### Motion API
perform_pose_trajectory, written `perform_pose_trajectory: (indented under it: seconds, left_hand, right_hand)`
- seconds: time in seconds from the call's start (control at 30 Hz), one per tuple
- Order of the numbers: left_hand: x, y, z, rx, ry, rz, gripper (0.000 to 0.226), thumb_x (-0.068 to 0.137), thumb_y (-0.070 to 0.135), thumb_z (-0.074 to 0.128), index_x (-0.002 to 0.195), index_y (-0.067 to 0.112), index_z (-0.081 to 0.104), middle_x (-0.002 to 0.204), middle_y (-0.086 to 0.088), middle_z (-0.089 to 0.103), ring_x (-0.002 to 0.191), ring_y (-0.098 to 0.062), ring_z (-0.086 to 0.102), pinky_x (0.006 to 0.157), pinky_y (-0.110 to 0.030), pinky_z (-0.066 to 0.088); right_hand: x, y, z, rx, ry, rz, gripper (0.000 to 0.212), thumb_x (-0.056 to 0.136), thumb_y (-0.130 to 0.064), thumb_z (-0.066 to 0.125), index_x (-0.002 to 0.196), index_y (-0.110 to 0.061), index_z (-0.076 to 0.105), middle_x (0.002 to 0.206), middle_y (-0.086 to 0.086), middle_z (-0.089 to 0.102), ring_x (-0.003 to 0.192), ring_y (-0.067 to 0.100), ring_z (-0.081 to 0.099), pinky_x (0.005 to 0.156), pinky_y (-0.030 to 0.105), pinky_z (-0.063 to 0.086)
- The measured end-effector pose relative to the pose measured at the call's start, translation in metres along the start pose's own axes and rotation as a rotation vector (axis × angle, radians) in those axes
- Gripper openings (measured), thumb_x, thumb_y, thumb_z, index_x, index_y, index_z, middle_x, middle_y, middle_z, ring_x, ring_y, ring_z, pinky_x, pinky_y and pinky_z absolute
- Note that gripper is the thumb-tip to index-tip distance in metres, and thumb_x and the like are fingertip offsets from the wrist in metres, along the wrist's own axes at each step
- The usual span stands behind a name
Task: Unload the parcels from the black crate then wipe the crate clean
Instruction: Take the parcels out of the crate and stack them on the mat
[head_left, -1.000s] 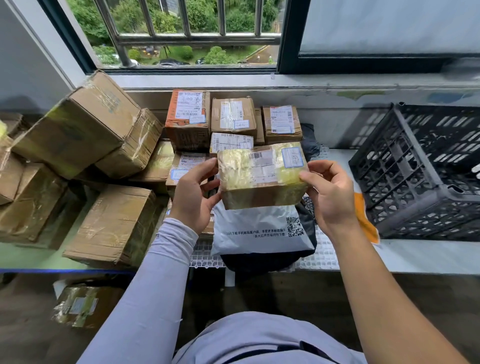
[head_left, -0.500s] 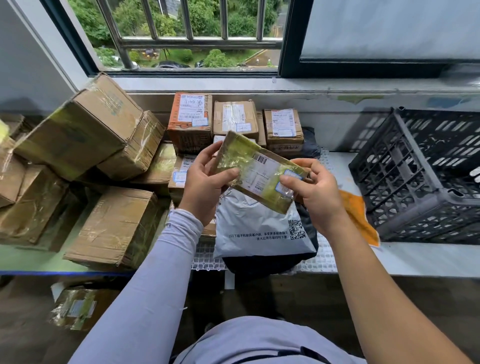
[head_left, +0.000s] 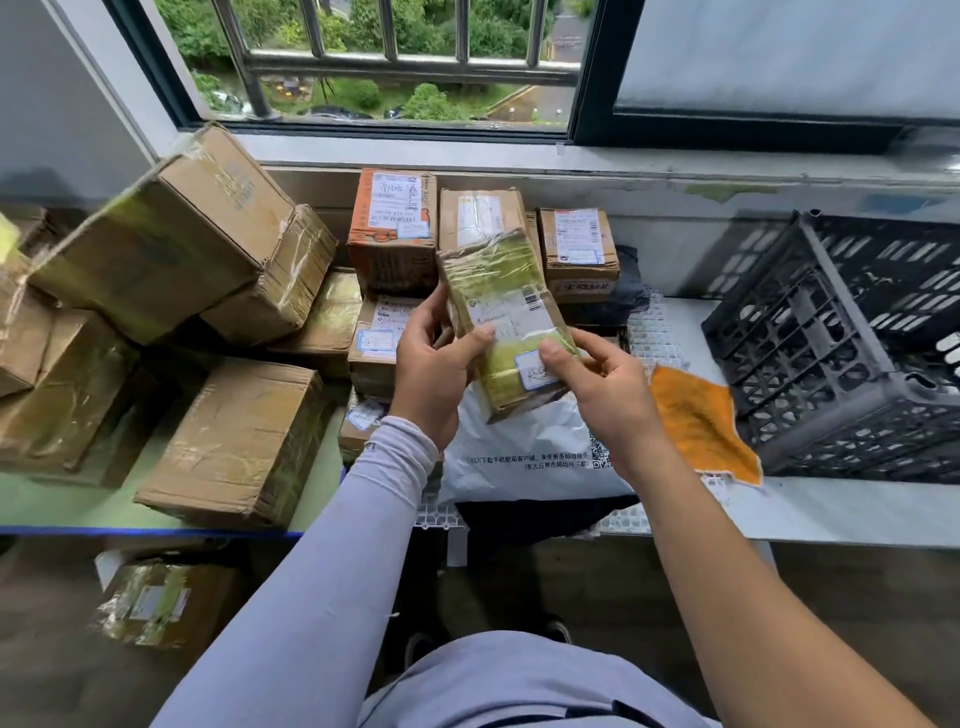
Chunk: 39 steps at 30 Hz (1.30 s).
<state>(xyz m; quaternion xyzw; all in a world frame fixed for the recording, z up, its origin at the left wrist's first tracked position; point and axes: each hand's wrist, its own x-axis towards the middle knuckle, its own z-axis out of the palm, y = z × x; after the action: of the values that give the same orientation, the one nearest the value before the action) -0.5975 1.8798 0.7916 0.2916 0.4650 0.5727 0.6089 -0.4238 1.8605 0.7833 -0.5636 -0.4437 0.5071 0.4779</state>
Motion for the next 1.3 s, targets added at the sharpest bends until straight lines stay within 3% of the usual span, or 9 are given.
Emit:
perform_pose_trajectory:
  seconds: [0.1,0.3,0.4,0.57,0.7,0.8,0.9,1.13,1.3]
  left_hand:
    - [0.000,0.002,-0.008,-0.003,-0.053,-0.026,0.065,0.094,-0.009,0.062,0.152,0.016,0.047,0.131,-0.004,0.069,0.119,-0.024,0.068,0.096,-0.045,0.059]
    - [0.007,0.017,-0.030,0.060,-0.134,-0.011,0.065,0.098,-0.008,0.054,0.155,0.020,0.042,0.146,-0.004,0.060,0.130,-0.025,0.061,0.106,-0.048,0.053]
    - [0.013,0.025,-0.044,0.060,-0.149,-0.019,0.065,0.099,-0.008,0.052,0.157,0.020,0.040,0.148,-0.005,0.058,0.132,-0.026,0.060,0.104,-0.047,0.055]
    - [0.015,0.021,-0.056,0.068,-0.026,-0.035,0.060,0.091,0.006,0.069,0.148,0.010,0.049,0.142,-0.013,0.061,0.124,-0.029,0.065,0.098,-0.047,0.058]
    - [0.007,0.005,-0.054,0.066,-0.015,-0.108,0.039,0.096,-0.001,0.064,0.134,0.003,0.058,0.123,-0.018,0.072,0.110,-0.034,0.072,0.087,-0.045,0.062]
    - [0.010,0.004,-0.051,0.085,-0.076,-0.122,0.042,0.097,0.002,0.064,0.138,0.008,0.060,0.124,-0.013,0.072,0.110,-0.032,0.072,0.090,-0.046,0.062]
    - [0.016,0.008,-0.046,0.072,-0.131,-0.146,0.047,0.097,0.000,0.063,0.142,0.013,0.057,0.124,-0.010,0.073,0.101,-0.025,0.075,0.078,-0.038,0.064]
    - [0.037,0.004,-0.024,0.050,-0.256,-0.180,0.061,0.097,-0.003,0.061,0.151,0.021,0.050,0.126,-0.007,0.073,0.107,-0.028,0.074,0.081,-0.041,0.063]
    - [0.070,-0.003,0.016,0.080,-0.294,-0.135,0.073,0.090,-0.005,0.068,0.154,0.021,0.045,0.126,-0.013,0.073,0.108,-0.031,0.073,0.082,-0.040,0.062]
  right_hand:
    - [0.000,-0.001,0.012,-0.001,-0.005,-0.006,0.021,0.095,-0.027,0.074,0.114,-0.022,0.067,0.108,0.009,0.074,0.096,0.020,0.073,0.075,0.031,0.059]
    - [0.000,-0.002,0.046,0.013,-0.057,0.014,0.023,0.100,-0.017,0.065,0.116,-0.030,0.055,0.120,0.010,0.069,0.106,0.025,0.070,0.081,0.040,0.063]
    - [-0.002,-0.003,0.061,0.029,-0.058,0.003,0.025,0.102,-0.017,0.064,0.119,-0.030,0.053,0.123,0.007,0.067,0.108,0.023,0.069,0.078,0.033,0.062]
    - [-0.002,-0.004,0.073,0.034,-0.034,0.034,0.046,0.104,-0.018,0.061,0.144,-0.031,0.042,0.126,0.004,0.066,0.106,0.018,0.071,0.080,0.035,0.063]
    - [-0.003,-0.001,0.075,0.031,0.020,0.109,0.053,0.106,-0.019,0.056,0.155,-0.028,0.038,0.125,-0.001,0.068,0.102,0.015,0.073,0.088,0.044,0.062]
    - [0.000,-0.002,0.072,0.006,0.030,0.115,0.050,0.105,-0.015,0.055,0.152,-0.029,0.044,0.126,-0.003,0.069,0.102,0.011,0.073,0.085,0.034,0.062]
    - [0.006,-0.007,0.071,-0.004,0.039,0.081,0.044,0.102,-0.006,0.054,0.134,-0.036,0.056,0.115,-0.009,0.073,0.097,0.007,0.073,0.075,0.023,0.059]
    - [0.031,-0.018,0.057,-0.051,0.091,0.052,0.047,0.096,-0.005,0.057,0.136,-0.031,0.060,0.115,-0.008,0.074,0.105,0.013,0.072,0.083,0.031,0.061]
    - [0.070,-0.030,0.029,-0.004,0.096,0.055,0.056,0.098,-0.006,0.059,0.149,-0.026,0.048,0.126,-0.004,0.070,0.108,0.014,0.071,0.082,0.029,0.061]
